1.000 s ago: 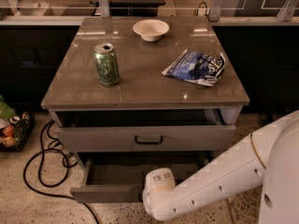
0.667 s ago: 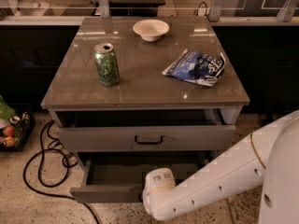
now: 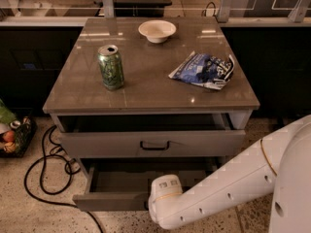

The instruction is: Open middle drawer

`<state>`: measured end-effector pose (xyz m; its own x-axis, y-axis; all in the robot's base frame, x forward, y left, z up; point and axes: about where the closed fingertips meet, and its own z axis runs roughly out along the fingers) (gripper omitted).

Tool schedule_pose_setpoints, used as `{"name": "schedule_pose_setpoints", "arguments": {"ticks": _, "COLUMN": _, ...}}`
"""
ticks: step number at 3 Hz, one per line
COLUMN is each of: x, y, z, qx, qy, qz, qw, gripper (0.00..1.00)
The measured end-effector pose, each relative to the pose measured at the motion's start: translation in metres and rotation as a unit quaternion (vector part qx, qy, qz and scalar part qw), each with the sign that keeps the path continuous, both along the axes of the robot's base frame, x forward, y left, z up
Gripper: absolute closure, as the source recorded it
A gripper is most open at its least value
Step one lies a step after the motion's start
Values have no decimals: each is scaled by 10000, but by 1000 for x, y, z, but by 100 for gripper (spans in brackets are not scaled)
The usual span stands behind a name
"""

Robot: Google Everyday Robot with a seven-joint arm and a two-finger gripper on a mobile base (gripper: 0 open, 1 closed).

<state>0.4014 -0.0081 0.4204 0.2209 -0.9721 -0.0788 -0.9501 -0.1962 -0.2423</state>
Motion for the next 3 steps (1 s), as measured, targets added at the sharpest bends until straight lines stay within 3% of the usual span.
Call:
{"name": "schedule_pose_setpoints", "arguments": {"ticks": 1, "x": 0, "y": 0, "z": 0, "qx": 0, "qy": 0, "qz": 0, "qw": 10000, "gripper": 100}}
{"name": "schedule_pose_setpoints", "arguments": {"ticks": 2, "x": 0, "y": 0, "z": 0, "qx": 0, "qy": 0, "qz": 0, "qw": 10000, "gripper": 100}}
{"name": "schedule_pose_setpoints", "arguments": {"ticks": 3, "x": 0, "y": 0, "z": 1, "qx": 0, "qy": 1, "qz": 0, "qw": 10000, "gripper": 85}}
